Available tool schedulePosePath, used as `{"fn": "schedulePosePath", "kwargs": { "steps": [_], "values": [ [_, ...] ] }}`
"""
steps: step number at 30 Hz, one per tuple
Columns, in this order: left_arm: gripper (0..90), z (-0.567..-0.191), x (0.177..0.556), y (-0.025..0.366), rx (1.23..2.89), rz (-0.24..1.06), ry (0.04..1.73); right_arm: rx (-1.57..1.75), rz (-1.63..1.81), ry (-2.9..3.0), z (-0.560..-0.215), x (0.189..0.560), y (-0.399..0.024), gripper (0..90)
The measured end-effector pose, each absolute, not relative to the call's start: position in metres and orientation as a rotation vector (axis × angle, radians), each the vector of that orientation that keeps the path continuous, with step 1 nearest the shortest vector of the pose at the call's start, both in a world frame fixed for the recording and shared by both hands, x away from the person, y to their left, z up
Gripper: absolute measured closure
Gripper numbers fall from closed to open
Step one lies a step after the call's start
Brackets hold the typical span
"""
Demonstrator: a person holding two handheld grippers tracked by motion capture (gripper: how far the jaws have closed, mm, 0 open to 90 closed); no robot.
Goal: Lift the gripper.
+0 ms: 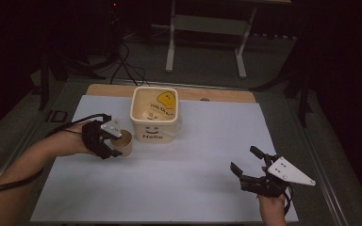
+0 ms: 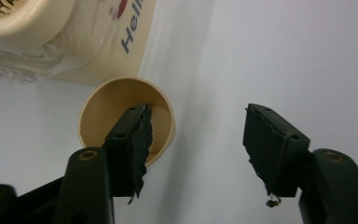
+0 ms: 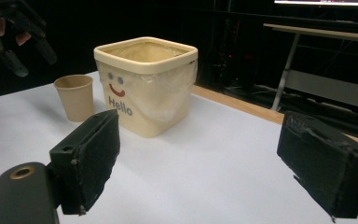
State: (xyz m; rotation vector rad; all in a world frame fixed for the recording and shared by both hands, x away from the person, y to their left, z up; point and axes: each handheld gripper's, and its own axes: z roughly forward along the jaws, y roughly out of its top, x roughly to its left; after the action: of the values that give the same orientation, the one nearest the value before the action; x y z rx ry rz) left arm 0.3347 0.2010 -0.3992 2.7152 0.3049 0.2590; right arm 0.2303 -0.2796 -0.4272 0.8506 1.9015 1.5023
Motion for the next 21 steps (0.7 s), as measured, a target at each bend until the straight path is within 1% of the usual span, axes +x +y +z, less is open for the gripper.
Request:
{"fn": "schedulePosePath", "kwargs": {
  "steps": [3,5,10,15,17,18,21],
  "values": [
    [44.3,-0.403,0.339,0.199,2.733,0.244,0.32,0.851,1.502,1.904,-0.427,0.231,-0.28,13.1],
    [47.2,-0.406,0.341,0.198,2.747,0.241,0.323,0.85,1.502,1.904,-0.427,0.231,-0.279,13.1],
    [50.9,-0.413,0.346,0.194,2.764,0.246,0.346,0.849,1.5,1.905,-0.428,0.231,-0.28,13.1],
    [59.1,-0.42,0.351,0.193,2.782,0.236,0.363,0.847,1.503,1.905,-0.427,0.23,-0.28,13.1],
    [60.5,-0.423,0.353,0.191,2.799,0.253,0.365,0.846,1.501,1.906,-0.427,0.23,-0.28,13.1],
    [62.9,-0.425,0.354,0.191,2.805,0.253,0.365,0.847,1.5,1.907,-0.428,0.23,-0.28,13.1],
    [63.4,-0.43,0.356,0.189,2.818,0.243,0.371,0.847,1.5,1.909,-0.428,0.23,-0.279,13.1]
  ]
}}
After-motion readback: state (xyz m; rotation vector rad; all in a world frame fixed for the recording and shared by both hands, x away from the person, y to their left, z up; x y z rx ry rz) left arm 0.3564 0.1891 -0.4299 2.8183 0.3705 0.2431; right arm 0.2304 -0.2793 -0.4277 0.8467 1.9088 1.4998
